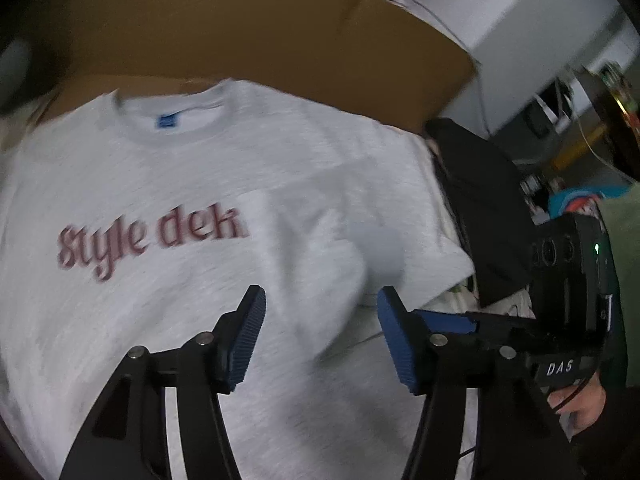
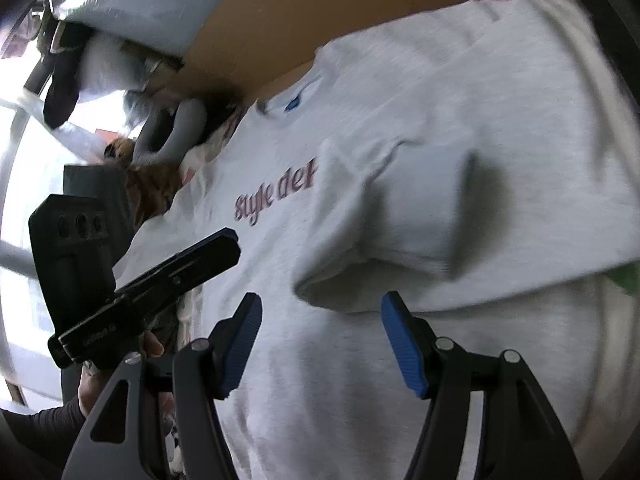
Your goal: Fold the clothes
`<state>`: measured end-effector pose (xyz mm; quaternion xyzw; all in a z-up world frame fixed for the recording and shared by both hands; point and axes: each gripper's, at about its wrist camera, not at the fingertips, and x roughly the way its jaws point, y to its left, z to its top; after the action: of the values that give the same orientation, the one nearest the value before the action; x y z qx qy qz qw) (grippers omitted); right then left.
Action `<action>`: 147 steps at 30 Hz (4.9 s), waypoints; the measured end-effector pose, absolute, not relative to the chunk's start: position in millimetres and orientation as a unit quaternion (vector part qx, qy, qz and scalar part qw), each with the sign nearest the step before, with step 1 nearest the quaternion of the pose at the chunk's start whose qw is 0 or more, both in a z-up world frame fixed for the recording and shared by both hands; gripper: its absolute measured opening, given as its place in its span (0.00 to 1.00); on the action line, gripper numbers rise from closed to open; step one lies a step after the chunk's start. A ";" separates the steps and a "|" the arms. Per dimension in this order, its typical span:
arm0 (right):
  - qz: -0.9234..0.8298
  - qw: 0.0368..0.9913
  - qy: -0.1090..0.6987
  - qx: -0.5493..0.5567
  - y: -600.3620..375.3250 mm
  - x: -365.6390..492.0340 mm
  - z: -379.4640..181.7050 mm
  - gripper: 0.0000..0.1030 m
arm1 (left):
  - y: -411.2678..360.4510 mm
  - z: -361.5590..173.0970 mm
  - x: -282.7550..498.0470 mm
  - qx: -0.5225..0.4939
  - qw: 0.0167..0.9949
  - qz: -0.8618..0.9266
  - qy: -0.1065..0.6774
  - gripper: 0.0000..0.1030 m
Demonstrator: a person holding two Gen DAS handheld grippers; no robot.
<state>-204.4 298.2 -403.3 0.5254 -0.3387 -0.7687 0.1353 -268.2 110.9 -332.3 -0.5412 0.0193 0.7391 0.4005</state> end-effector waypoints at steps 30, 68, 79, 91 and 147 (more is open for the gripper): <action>-0.768 0.094 -0.371 0.513 346.5 -213.7 -423.3 0.58 | 165.8 -411.9 -262.8 -0.544 0.408 0.699 0.222 0.57; -0.751 0.093 -0.400 0.517 346.3 -256.1 -454.2 0.10 | 101.6 -416.7 -247.7 -0.575 0.383 0.714 0.117 0.57; -0.769 0.126 -0.374 0.503 318.7 -284.4 -380.2 0.08 | 49.6 -376.6 -236.0 -0.568 0.346 0.746 -0.011 0.57; -0.771 0.173 -0.303 0.532 246.3 -325.9 -341.8 0.08 | -7.4 -388.3 -252.2 -0.557 0.260 0.783 -0.094 0.57; -0.779 0.135 -0.312 0.527 302.2 -190.4 -381.5 0.48 | -43.5 -451.7 -296.8 -0.578 0.230 0.772 -0.131 0.58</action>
<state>-190.4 302.2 -381.5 0.5265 -0.3119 -0.7793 0.1350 -296.8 -43.5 -451.7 -0.5783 -0.1306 0.7717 0.2302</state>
